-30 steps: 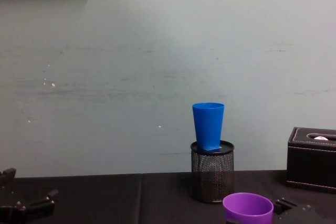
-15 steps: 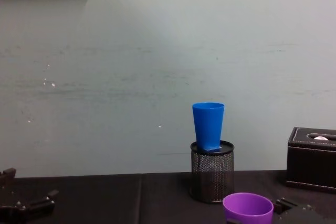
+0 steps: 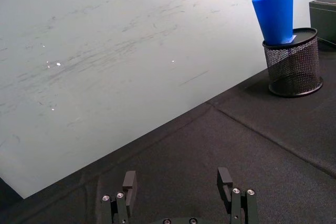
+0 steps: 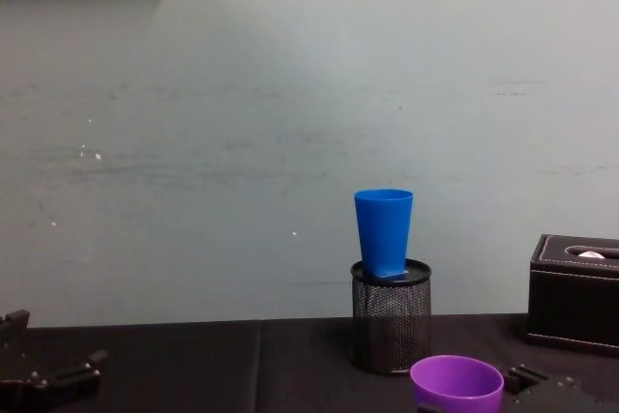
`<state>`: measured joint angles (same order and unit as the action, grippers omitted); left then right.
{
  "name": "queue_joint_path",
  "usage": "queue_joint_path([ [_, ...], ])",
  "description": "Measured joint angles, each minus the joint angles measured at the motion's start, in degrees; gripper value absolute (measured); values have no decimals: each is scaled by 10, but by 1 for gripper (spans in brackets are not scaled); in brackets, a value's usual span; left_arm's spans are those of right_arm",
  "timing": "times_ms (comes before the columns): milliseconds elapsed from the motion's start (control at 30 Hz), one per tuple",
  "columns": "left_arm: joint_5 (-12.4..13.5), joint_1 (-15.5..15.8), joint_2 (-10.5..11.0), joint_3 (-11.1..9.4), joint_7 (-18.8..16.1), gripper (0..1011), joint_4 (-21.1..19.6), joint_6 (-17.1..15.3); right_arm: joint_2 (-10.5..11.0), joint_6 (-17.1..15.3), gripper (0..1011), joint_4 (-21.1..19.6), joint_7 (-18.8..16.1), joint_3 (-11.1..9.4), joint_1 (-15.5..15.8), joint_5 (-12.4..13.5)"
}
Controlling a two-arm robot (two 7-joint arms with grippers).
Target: Pick up one cup with a gripper and tap it against the other cup.
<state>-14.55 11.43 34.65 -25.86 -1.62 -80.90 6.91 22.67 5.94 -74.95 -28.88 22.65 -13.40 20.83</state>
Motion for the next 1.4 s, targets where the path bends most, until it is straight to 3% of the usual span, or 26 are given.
queue_joint_path([
  [1000, 0, 0, 0, 0, 0, 1000, 0, 0, 0, 0, 1002, 0, 0, 0, 0, 1],
  [1400, 0, 0, 0, 0, 0, 1000, 0, 0, 0, 0, 778, 0, 0, 0, 0, 1],
])
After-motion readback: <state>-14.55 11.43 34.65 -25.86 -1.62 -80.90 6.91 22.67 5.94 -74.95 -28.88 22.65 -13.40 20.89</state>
